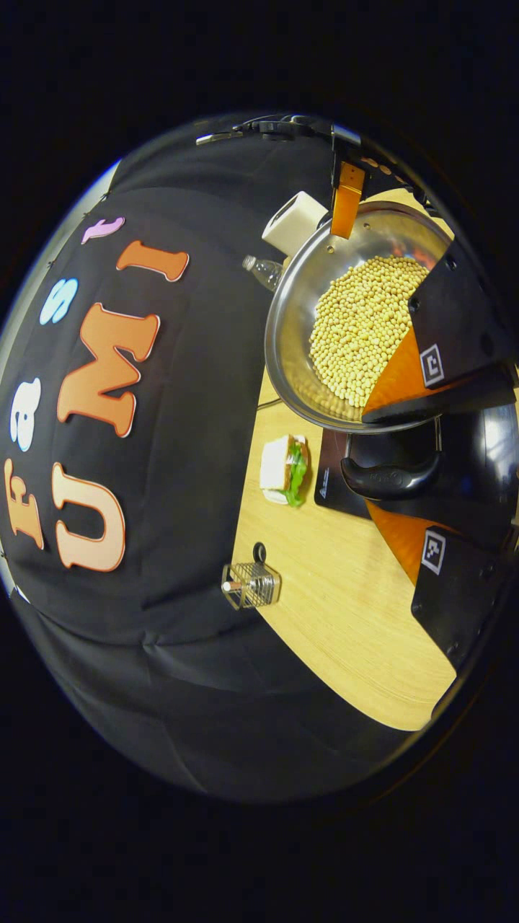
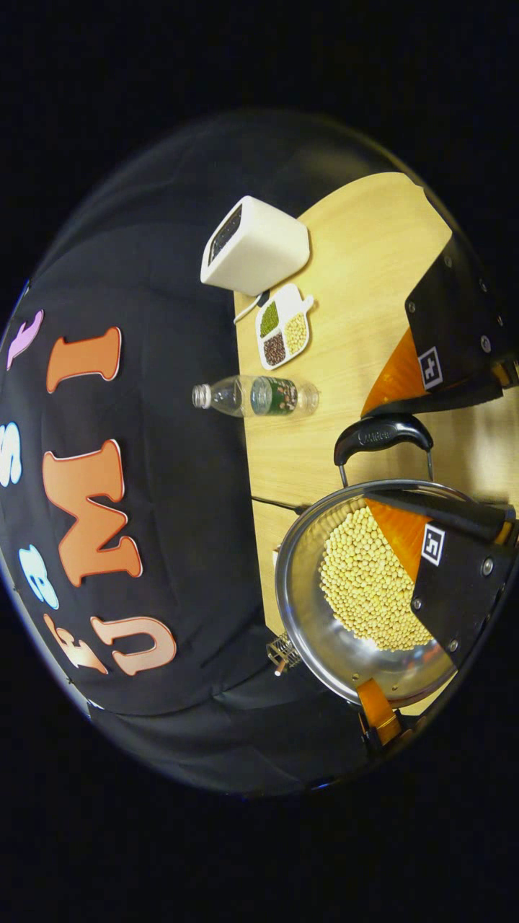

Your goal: First push the handle of the pot to place it horizontally, then grasp the pot with both hands and set it on the induction cooktop.

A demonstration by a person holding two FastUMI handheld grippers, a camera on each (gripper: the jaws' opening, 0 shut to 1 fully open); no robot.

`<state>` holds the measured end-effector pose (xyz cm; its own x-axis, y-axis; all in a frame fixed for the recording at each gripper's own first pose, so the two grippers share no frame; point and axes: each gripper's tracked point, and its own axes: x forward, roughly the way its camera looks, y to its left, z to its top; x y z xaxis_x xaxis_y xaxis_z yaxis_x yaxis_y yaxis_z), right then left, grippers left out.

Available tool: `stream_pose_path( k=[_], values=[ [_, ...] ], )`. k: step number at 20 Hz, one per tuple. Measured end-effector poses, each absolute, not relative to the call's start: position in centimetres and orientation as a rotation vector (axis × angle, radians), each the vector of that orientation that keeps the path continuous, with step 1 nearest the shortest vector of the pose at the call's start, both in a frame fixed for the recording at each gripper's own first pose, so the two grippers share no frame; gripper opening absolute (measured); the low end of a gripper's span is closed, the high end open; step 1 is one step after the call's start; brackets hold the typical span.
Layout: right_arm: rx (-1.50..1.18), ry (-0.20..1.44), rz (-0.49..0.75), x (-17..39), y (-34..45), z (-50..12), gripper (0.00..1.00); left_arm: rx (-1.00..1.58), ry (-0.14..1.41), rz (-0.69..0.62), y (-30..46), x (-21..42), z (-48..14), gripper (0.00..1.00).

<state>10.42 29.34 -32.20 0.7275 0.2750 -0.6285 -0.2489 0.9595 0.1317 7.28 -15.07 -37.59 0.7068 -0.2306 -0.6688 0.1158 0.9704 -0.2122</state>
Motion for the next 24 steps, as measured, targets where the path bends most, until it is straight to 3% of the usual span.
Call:
stream_pose_path(
  k=[1, 6, 18, 19, 20, 22, 23, 24],
  values=[
    [0.036, 0.706, 0.293, 10.3, 30.1, -32.6, 0.53, -0.158, 0.768, -0.187, -14.2, 7.4, -37.9, 0.61],
    [0.02, 0.748, 0.301, 9.7, 32.4, -34.8, 0.54, -0.158, 0.799, -0.17, -12.5, 7.4, -39.5, 0.55],
    [0.034, 0.805, 0.289, 9.6, 33.1, -37.1, 0.54, -0.157, 0.838, -0.183, -11.7, 8.2, -42.4, 0.55],
    [0.036, 0.807, 0.288, 9.6, 33.1, -37.1, 0.54, -0.155, 0.835, -0.184, -11.6, 8.4, -42.5, 0.59],
    [0.036, 0.807, 0.289, 9.6, 33.1, -37.2, 0.57, -0.152, 0.835, -0.184, -11.7, 8.3, -42.4, 0.63],
    [0.038, 0.805, 0.299, 9.5, 32.9, -37.1, 0.59, -0.144, 0.829, -0.175, -11.6, 8.5, -42.2, 0.58],
    [0.046, 0.797, 0.308, 9.7, 32.9, -36.7, 0.56, -0.131, 0.808, -0.156, -11.1, 8.9, -41.8, 0.67],
    [0.057, 0.774, 0.318, 10.0, 33.1, -36.0, 0.62, -0.125, 0.781, -0.141, -10.9, 9.2, -41.0, 0.76]
  ],
)
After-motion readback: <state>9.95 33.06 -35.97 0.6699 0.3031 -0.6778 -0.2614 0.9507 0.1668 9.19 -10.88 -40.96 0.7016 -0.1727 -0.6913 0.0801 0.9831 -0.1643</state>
